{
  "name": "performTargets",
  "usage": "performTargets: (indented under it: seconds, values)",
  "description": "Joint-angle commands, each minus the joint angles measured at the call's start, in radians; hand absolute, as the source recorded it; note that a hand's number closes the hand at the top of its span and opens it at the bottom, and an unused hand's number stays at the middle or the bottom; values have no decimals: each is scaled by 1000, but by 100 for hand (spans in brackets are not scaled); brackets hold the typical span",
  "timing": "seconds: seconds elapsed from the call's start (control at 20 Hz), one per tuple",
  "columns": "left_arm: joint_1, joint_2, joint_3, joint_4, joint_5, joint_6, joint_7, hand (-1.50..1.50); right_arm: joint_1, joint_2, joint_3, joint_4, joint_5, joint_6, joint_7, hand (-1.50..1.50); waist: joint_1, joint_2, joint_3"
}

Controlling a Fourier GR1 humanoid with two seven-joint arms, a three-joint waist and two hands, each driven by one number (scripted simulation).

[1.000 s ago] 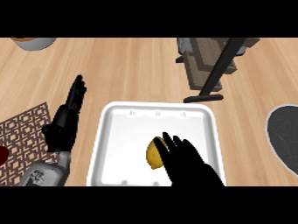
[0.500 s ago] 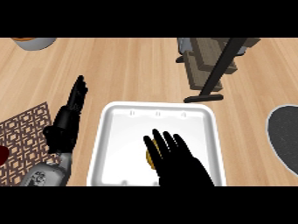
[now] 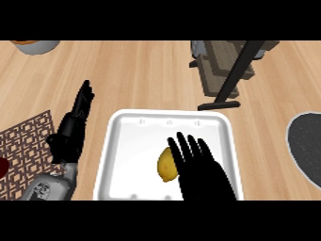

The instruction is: Pick the lemon from the tray and place it in the tiered basket

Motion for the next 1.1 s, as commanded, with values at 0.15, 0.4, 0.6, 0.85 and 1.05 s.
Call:
performTargets:
  seconds: [0.15,0.4,0.6,0.85,1.05]
  values:
    - [-42,-37,-2,12,-41,16,55,0,61,59,-70,10,2,77,66,-150,-1,1,0]
    - [43,-67,-17,-42,-76,13,23,0,87,100,-88,77,75,50,-49,-150,4,1,1]
    - [-15,-38,70,27,-34,-71,-5,0,156,83,-68,133,148,-35,-167,-150,3,1,1]
    - [17,-68,54,-24,-78,-70,5,0,136,127,-152,112,120,62,-188,-150,3,1,1]
    - [-47,-47,96,-50,-79,-76,109,0,138,188,-113,244,174,-16,-205,-150,4,1,1]
